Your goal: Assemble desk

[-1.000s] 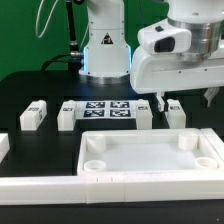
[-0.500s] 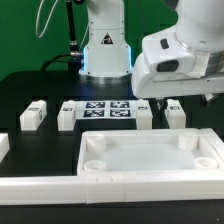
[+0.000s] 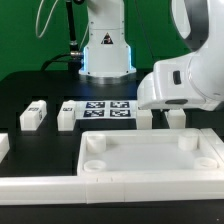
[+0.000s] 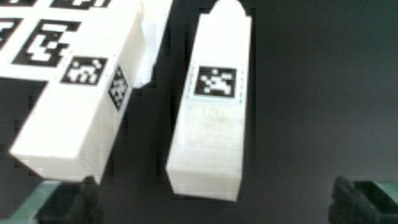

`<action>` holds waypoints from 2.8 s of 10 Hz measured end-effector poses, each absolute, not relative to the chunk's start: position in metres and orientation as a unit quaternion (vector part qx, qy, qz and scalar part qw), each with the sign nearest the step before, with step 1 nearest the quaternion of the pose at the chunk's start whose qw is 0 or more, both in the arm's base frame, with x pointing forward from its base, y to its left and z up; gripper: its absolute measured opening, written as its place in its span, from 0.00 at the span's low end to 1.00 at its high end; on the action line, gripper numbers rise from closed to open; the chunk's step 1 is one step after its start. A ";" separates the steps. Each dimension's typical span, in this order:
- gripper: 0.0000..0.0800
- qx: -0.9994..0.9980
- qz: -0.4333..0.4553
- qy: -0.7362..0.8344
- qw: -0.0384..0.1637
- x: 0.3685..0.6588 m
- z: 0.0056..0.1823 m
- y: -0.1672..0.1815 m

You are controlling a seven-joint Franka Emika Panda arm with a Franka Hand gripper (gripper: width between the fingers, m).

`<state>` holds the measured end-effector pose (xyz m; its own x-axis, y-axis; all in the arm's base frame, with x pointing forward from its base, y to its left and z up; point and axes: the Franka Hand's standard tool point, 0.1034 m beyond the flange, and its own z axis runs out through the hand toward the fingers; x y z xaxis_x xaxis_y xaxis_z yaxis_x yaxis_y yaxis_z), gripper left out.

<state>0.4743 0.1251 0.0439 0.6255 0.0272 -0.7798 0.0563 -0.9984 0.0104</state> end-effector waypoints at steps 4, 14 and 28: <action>0.81 0.897 -0.441 0.010 0.018 0.464 0.038 0.127; 0.36 0.893 -0.449 0.014 0.014 0.437 0.008 0.134; 0.36 0.957 -0.287 0.033 -0.014 0.495 0.094 0.123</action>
Offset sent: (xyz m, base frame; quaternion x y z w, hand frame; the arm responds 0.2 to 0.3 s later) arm -0.0342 0.0051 -0.0147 0.0352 -0.0559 0.0815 0.9945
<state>0.4954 0.1227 0.0940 0.8329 0.0713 -0.5487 0.0549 -0.9974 -0.0463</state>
